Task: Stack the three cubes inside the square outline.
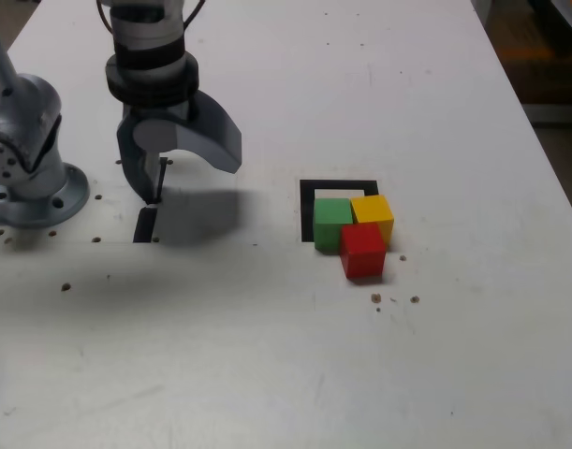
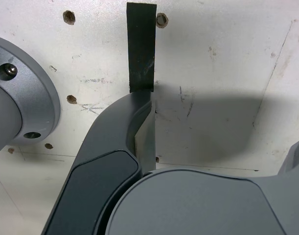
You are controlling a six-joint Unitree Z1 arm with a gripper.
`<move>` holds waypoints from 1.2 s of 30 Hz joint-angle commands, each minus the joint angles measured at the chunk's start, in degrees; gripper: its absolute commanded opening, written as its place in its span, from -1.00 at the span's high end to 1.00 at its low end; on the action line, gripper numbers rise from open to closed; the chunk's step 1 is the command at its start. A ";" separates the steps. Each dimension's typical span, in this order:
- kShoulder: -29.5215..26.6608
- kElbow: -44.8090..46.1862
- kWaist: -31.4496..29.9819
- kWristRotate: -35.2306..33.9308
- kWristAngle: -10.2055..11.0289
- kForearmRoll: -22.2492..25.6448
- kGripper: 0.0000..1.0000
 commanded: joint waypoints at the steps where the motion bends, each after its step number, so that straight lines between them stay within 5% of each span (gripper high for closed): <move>1: -0.36 -0.01 0.14 0.07 -0.04 -0.04 -0.99; 26: 0.33 -2.44 0.09 0.08 -0.15 0.72 -0.98; 36: 4.25 -9.88 -0.74 0.29 0.37 5.50 -0.97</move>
